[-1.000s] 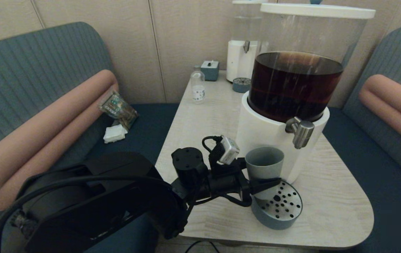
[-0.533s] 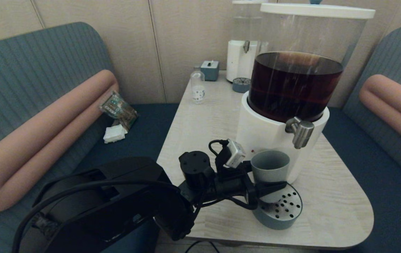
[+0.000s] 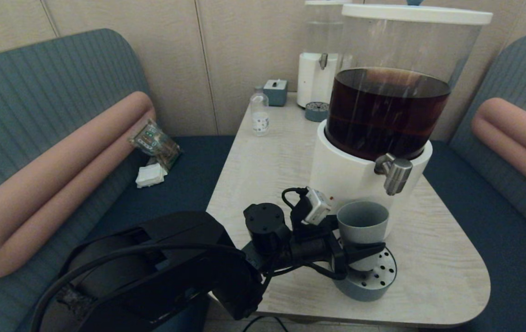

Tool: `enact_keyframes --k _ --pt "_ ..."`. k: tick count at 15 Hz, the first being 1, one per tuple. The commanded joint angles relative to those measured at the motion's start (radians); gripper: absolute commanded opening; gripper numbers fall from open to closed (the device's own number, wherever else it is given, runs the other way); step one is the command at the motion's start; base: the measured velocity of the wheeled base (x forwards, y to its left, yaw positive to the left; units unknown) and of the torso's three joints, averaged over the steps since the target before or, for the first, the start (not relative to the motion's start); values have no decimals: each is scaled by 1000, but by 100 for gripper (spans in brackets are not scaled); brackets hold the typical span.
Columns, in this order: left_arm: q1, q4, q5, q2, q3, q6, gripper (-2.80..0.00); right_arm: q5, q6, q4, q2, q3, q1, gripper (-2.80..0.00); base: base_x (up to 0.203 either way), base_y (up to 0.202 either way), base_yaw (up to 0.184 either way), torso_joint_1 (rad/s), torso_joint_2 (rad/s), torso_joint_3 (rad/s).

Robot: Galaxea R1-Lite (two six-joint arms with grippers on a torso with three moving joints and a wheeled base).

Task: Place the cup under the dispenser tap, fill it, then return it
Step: Place it under the water dispenser

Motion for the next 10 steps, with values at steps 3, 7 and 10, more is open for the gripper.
enact_keyframes --k 3,7,10 --pt "-4 -7 -3 12 -6 -1 -280 0 -1 0 -3 0 0 -280 0 0 0 0 0 0" --pt "-10 -7 -2 31 -33 -2 -280 0 -1 0 -3 0 0 -280 0 0 0 0 0 0" --pt "-9 -7 -2 39 -39 -2 -280 0 -1 0 -2 0 0 -280 0 0 0 0 0 0"
